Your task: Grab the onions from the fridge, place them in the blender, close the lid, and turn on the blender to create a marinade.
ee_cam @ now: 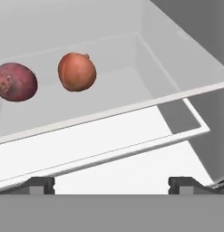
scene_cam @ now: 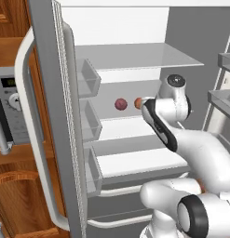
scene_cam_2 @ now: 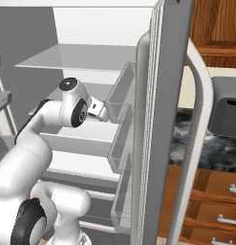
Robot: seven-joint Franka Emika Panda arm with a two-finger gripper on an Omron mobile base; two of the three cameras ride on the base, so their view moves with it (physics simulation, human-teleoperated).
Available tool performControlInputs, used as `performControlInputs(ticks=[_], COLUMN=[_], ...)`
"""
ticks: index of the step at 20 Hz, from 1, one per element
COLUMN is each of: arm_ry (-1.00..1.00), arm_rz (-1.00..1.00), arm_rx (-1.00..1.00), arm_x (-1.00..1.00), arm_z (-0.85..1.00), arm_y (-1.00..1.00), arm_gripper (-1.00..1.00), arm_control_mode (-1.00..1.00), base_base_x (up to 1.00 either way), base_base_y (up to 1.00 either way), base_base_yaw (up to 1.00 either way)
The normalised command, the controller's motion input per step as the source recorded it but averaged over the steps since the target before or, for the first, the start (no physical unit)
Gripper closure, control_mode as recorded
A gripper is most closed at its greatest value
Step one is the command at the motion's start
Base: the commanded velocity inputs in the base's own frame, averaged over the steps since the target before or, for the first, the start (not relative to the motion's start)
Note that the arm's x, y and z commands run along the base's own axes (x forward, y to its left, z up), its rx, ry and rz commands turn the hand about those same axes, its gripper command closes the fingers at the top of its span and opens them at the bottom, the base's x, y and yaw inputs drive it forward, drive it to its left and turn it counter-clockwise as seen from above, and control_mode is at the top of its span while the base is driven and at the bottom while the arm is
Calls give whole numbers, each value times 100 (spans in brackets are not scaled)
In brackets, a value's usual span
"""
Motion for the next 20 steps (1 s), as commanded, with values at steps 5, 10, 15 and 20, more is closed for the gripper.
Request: performControlInputs(ticks=[5, 10, 15, 20], arm_ry=[1, 15, 10, 4], arm_rz=[0, 0, 0, 0], arm_rx=[4, 1, 0, 0], arm_x=[86, 70, 56, 53], arm_z=[-2, 0, -7, -20], arm_y=[4, 6, 7, 7], arm_gripper=[-100, -100, -100, -100], arm_control_mode=[-100, -100, -100, -100], base_base_x=[0, 0, 0, 0], base_base_y=[0, 0, 0, 0], base_base_yaw=[0, 0, 0, 0])
